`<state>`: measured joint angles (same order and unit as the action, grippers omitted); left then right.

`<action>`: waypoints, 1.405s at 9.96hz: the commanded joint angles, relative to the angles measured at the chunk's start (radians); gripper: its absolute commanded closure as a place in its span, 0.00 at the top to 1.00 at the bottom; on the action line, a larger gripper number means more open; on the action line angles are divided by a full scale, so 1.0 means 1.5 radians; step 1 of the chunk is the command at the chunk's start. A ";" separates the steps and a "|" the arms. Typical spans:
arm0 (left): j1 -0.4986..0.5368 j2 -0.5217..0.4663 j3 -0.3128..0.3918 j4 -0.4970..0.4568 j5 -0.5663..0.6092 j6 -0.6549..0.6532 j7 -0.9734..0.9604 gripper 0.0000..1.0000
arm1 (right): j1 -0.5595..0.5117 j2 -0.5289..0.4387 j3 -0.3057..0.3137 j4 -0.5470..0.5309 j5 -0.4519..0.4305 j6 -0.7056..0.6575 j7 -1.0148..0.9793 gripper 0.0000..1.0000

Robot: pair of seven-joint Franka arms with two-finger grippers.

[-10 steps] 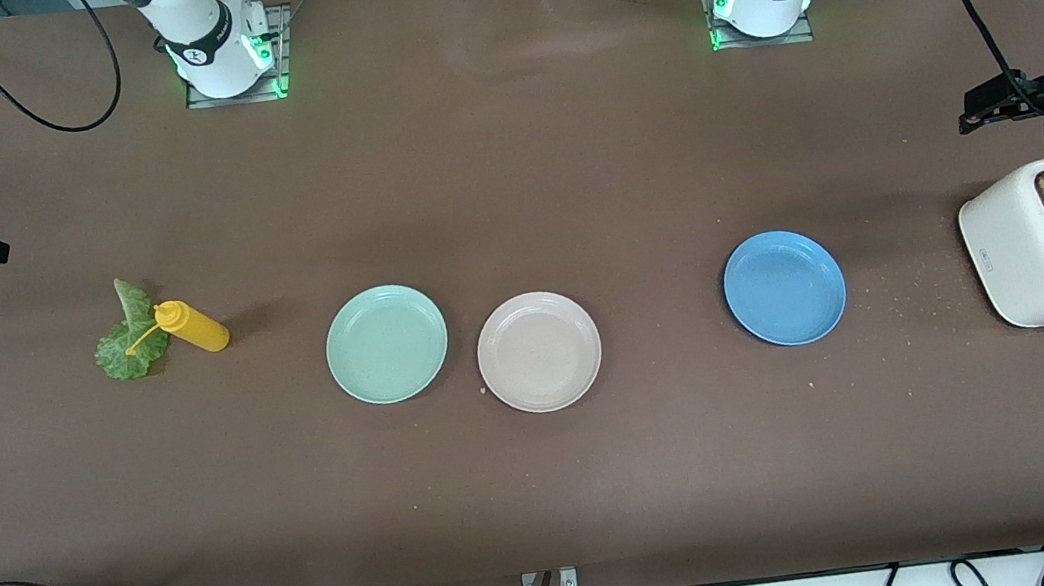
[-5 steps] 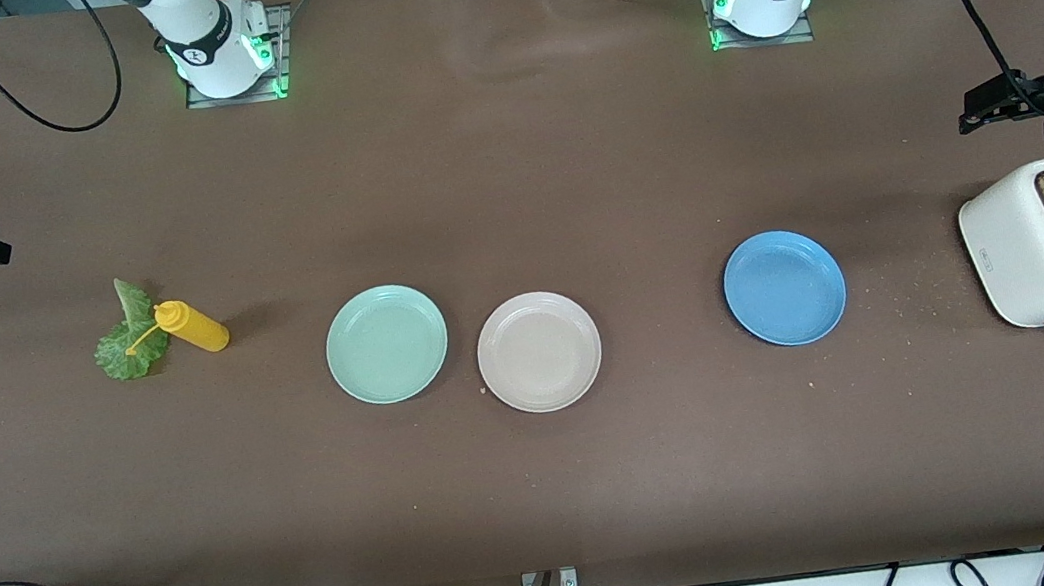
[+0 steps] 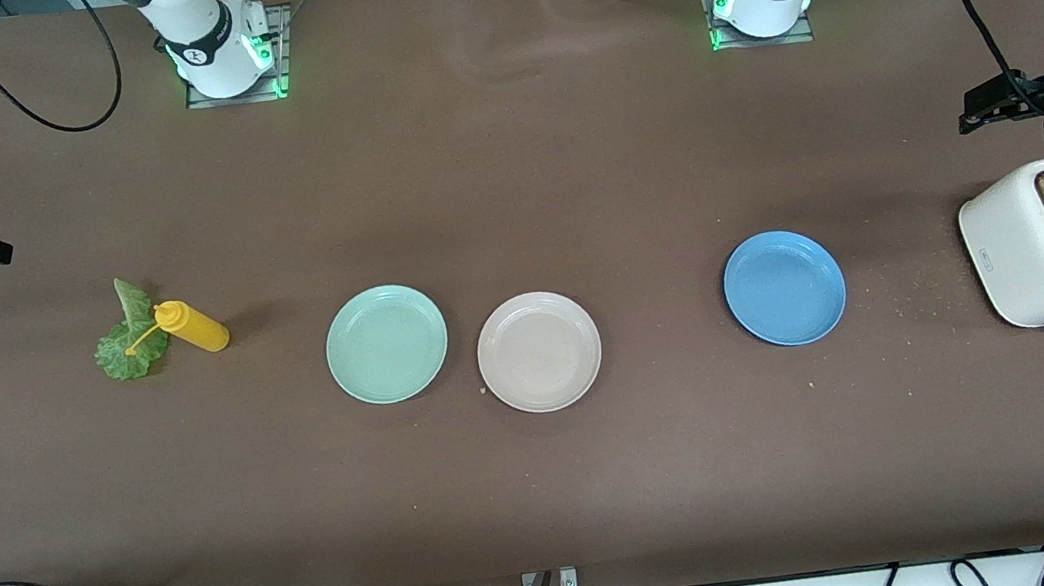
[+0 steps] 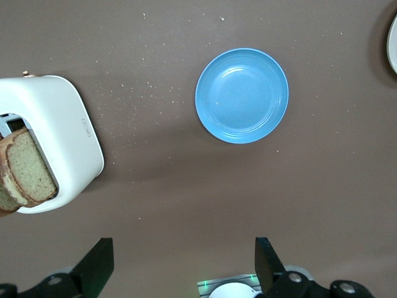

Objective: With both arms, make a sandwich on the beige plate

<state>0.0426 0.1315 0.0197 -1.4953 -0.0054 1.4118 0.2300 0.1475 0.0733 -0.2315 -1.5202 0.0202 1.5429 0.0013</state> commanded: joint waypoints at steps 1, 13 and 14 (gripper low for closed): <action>0.001 0.002 0.000 0.006 -0.006 -0.003 0.015 1.00 | -0.006 -0.007 0.006 -0.009 -0.010 0.008 0.007 1.00; 0.000 0.005 -0.001 0.005 -0.006 -0.003 0.015 1.00 | -0.006 -0.010 0.006 -0.026 -0.009 0.017 0.007 1.00; 0.000 0.005 -0.001 0.005 -0.006 -0.003 0.015 1.00 | -0.006 -0.010 0.006 -0.026 -0.009 0.016 0.007 1.00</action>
